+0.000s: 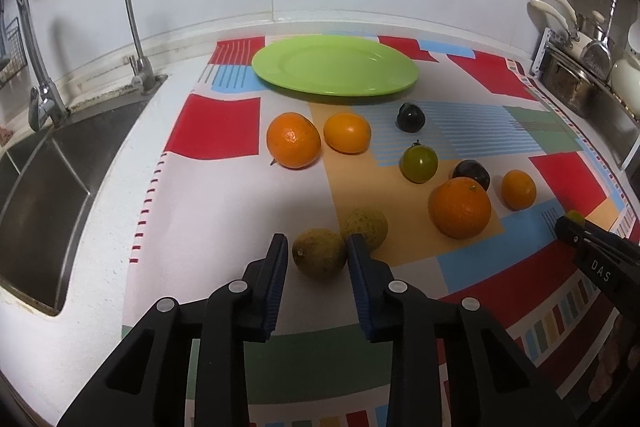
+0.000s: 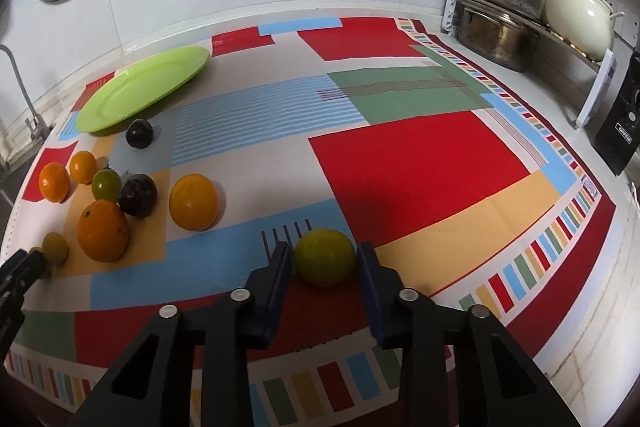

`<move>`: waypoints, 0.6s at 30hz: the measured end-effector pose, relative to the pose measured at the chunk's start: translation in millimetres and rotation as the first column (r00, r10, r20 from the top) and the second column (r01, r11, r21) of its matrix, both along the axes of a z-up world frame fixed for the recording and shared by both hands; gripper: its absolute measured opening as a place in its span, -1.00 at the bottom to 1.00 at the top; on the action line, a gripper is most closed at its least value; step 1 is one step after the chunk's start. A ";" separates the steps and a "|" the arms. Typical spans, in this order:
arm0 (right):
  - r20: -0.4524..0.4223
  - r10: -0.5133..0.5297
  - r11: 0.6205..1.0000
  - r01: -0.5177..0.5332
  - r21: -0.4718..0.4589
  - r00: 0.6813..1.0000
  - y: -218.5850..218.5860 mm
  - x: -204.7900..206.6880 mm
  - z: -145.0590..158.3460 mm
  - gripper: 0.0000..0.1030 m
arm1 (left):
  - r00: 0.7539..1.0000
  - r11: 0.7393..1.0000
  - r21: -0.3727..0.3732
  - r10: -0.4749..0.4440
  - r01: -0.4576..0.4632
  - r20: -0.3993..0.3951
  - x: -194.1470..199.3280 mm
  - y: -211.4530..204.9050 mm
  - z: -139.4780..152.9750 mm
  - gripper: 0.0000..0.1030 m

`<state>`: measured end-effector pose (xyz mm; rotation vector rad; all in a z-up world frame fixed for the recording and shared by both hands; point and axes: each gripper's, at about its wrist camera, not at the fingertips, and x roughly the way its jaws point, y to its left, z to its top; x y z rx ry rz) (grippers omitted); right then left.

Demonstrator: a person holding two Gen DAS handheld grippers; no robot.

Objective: Organize fruits
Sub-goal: 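Close left tool on the tan fruit while right tool grasps the lime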

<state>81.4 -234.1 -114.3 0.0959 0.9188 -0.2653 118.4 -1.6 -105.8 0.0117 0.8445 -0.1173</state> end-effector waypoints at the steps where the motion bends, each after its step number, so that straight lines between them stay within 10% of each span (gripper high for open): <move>1: 0.002 0.005 1.000 -0.005 -0.002 1.000 0.7 -0.7 0.5 -0.39 | 1.000 1.000 -0.006 -0.002 0.002 0.000 0.0 0.0 -0.2 -0.43; 18: 0.100 0.279 0.958 -0.284 0.038 0.955 28.9 -4.9 40.8 -0.40 | 0.998 1.000 0.017 -0.005 0.004 0.065 -17.4 -7.0 29.5 -0.44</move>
